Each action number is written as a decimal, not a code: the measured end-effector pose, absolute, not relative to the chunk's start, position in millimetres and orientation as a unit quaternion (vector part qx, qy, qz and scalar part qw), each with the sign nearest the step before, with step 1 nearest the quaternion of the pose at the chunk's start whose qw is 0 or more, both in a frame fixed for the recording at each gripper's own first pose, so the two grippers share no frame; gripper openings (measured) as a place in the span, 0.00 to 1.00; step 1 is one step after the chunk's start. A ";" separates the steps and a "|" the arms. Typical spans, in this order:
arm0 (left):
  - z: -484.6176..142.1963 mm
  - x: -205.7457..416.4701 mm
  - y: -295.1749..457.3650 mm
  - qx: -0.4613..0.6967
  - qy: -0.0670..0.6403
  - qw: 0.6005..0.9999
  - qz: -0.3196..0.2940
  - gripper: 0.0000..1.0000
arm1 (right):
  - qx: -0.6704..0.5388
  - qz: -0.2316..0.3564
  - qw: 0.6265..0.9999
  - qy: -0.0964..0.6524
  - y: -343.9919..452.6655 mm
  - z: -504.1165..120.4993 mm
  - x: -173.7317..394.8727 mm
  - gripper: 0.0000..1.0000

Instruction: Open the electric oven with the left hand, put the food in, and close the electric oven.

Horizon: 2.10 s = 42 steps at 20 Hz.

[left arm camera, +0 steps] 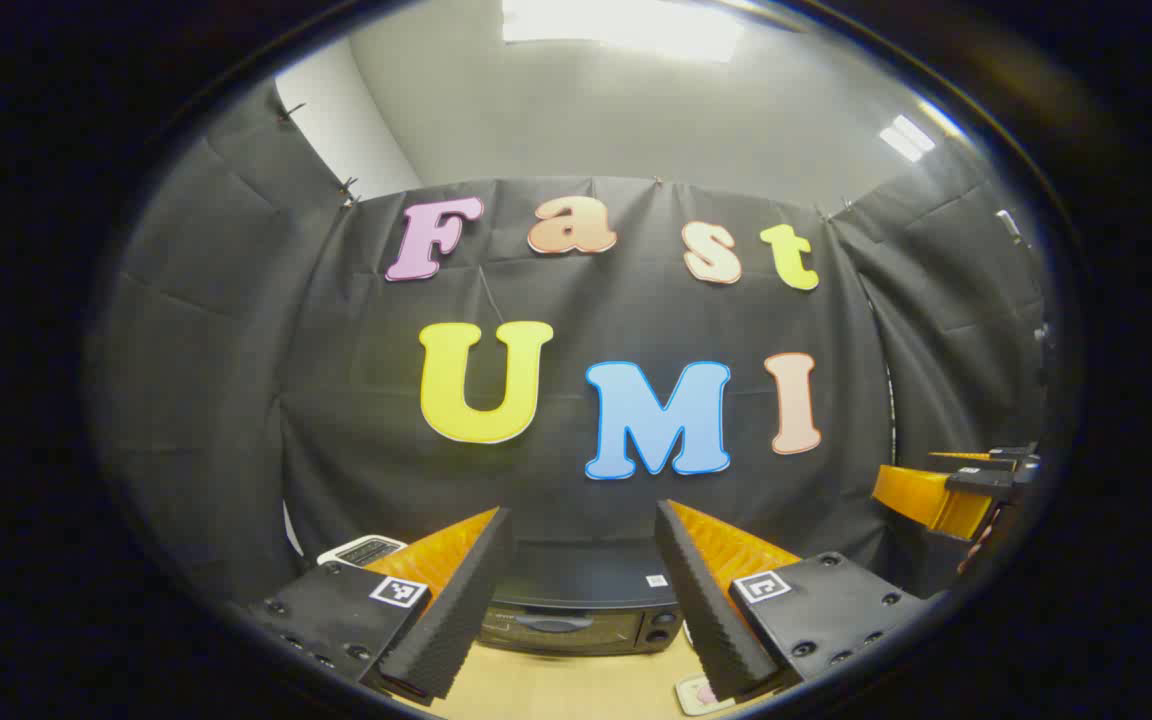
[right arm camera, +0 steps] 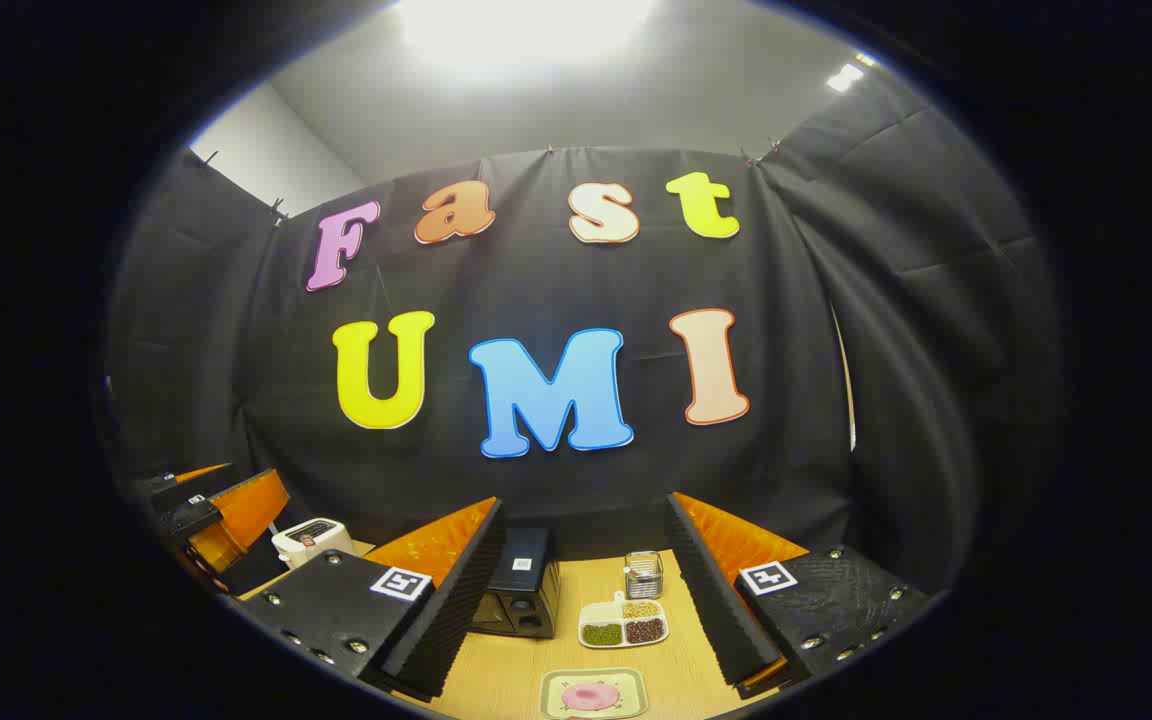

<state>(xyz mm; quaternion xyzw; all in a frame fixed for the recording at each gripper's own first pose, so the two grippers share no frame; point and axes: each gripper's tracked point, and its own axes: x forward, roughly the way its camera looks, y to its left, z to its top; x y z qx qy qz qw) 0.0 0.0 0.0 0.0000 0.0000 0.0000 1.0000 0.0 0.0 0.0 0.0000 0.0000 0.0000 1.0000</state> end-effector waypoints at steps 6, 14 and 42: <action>-4.2 1.5 -8.7 -0.007 0.007 1.000 -0.025 0.98 | -0.004 -0.014 1.000 0.001 -4.6 -4.4 -2.1 0.97; -12.8 7.1 -10.1 -0.007 0.017 0.999 -0.030 0.98 | 0.002 -0.016 1.000 -0.003 -6.2 -5.1 3.3 0.96; -278.1 172.0 28.8 0.014 0.266 0.963 -0.033 0.99 | -0.006 -0.074 0.992 0.102 -44.6 -86.4 37.1 0.97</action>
